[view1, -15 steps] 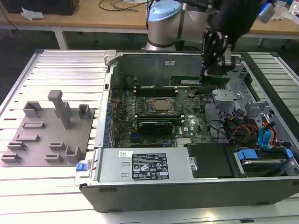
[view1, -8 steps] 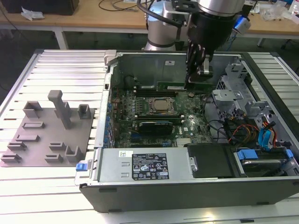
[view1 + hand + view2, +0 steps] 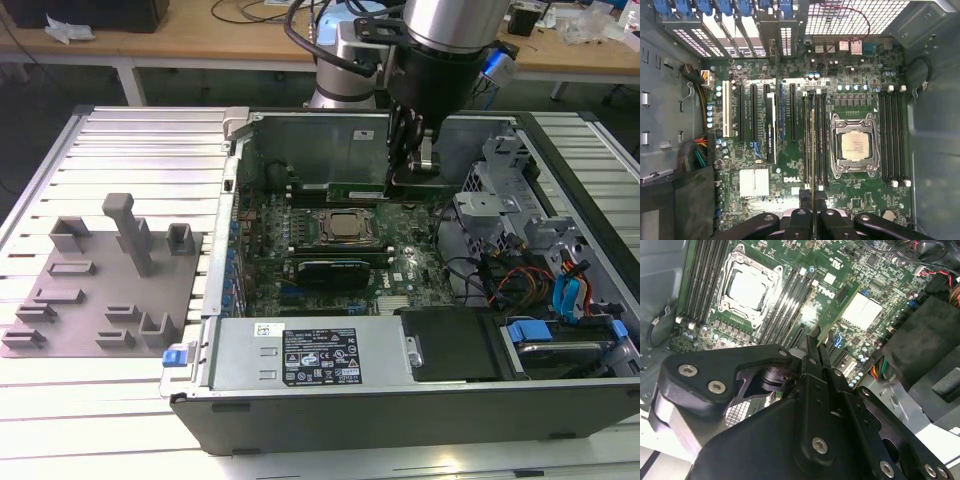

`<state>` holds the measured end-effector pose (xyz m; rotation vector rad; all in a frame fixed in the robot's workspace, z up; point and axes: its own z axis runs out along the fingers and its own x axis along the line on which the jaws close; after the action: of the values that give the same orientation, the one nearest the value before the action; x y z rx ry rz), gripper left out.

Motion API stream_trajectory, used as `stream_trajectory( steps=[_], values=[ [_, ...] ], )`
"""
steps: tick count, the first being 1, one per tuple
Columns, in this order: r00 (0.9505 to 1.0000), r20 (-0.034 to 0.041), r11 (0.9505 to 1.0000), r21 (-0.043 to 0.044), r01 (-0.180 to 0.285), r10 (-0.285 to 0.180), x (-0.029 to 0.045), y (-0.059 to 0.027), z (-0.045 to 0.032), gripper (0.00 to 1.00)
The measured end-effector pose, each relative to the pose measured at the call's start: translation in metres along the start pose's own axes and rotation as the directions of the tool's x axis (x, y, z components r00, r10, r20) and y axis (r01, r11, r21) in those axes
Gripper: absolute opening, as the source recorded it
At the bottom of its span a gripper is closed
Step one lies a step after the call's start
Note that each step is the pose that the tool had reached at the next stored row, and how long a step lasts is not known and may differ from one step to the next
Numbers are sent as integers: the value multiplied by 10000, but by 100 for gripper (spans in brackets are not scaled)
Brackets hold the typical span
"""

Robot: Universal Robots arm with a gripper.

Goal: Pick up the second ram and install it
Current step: 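Pick up the second ram and move it above second insertion slot, then insert the second ram into the second slot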

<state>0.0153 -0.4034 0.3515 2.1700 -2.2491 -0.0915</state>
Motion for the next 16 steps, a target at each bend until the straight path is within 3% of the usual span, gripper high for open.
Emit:
stream_trajectory(
  steps=[9,16],
  values=[
    [10000,0,10000,1,0,0,-1,0,0,11],
    [10000,-1,10000,0,-1,1,3,13,130,11]
  ],
)
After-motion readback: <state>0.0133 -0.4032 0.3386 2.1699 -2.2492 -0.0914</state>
